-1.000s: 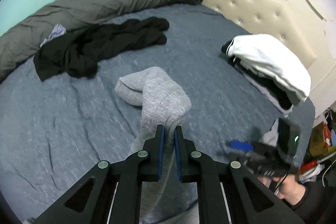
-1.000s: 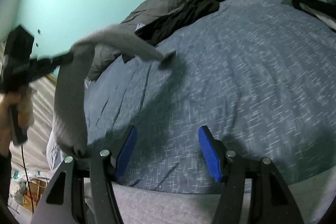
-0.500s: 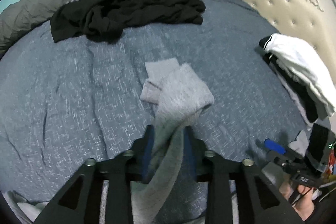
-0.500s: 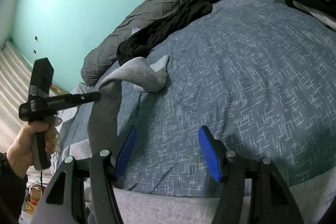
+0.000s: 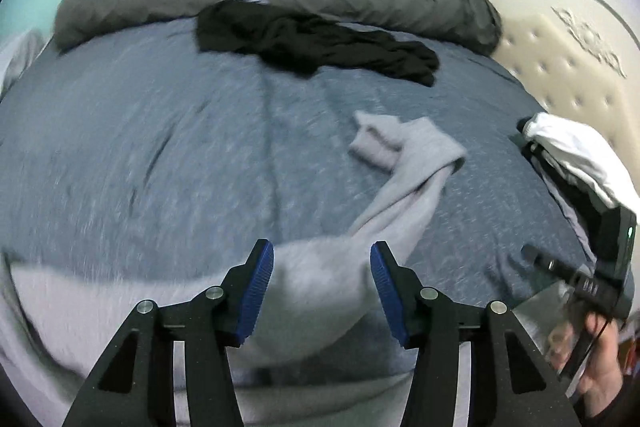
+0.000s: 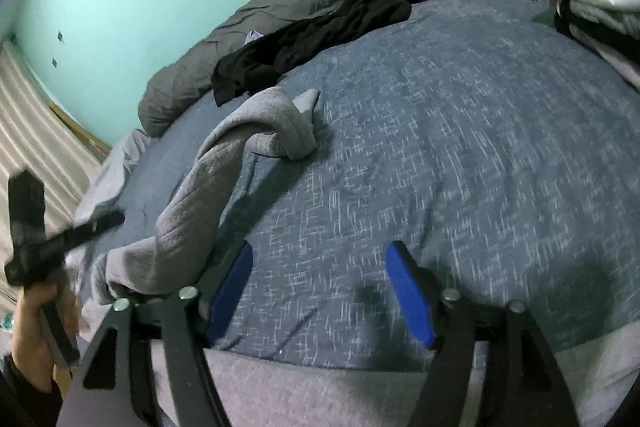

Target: Fold clothes

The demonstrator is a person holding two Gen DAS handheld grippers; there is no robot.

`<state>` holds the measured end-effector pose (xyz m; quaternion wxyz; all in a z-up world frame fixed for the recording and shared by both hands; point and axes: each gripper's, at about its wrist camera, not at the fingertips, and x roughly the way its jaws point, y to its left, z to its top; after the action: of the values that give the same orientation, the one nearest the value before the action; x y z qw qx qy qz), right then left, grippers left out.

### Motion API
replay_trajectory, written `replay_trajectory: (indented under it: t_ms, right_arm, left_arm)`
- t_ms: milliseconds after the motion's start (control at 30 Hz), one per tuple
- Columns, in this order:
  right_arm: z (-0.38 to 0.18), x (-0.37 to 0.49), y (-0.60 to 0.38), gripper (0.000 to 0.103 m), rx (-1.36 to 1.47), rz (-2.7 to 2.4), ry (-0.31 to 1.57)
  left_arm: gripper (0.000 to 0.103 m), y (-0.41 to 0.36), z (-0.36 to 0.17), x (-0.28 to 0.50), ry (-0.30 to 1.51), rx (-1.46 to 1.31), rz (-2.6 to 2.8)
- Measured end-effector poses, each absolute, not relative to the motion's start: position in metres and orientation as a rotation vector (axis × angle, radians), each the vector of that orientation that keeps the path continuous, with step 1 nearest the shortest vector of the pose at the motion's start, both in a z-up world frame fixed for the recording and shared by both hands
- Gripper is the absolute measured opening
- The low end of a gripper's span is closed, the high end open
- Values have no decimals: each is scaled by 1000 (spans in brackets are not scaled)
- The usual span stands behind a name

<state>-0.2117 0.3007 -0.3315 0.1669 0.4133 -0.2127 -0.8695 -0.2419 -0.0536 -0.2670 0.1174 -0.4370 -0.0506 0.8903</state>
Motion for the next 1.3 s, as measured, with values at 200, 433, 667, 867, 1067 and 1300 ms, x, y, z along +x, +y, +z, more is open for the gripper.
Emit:
replay_trajectory:
  t_ms: [200, 433, 667, 867, 1067, 1300]
  right_arm:
    - [-328, -267, 270, 71, 1269, -2492, -346]
    - [-348, -330, 236, 71, 1394, -2491, -205]
    - [-365, -356, 219, 33, 1366, -2515, -214]
    - [-329, -343, 229, 6, 1280, -2523, -135]
    - [-270, -316, 259, 5, 1321, -2491, 151]
    - [-220, -290, 273, 5, 1399, -2386, 466]
  left_arm:
    - [56, -80, -296, -220, -263, -1285, 2644]
    - [56, -94, -305, -221, -286, -1278, 2667]
    - [56, -102, -302, -218, -272, -1245, 2690]
    - [56, -108, -299, -218, -311, -1235, 2694]
    - [56, -108, -288, -215, -331, -1197, 2703]
    - [56, -107, -282, -209, -324, -1174, 2717]
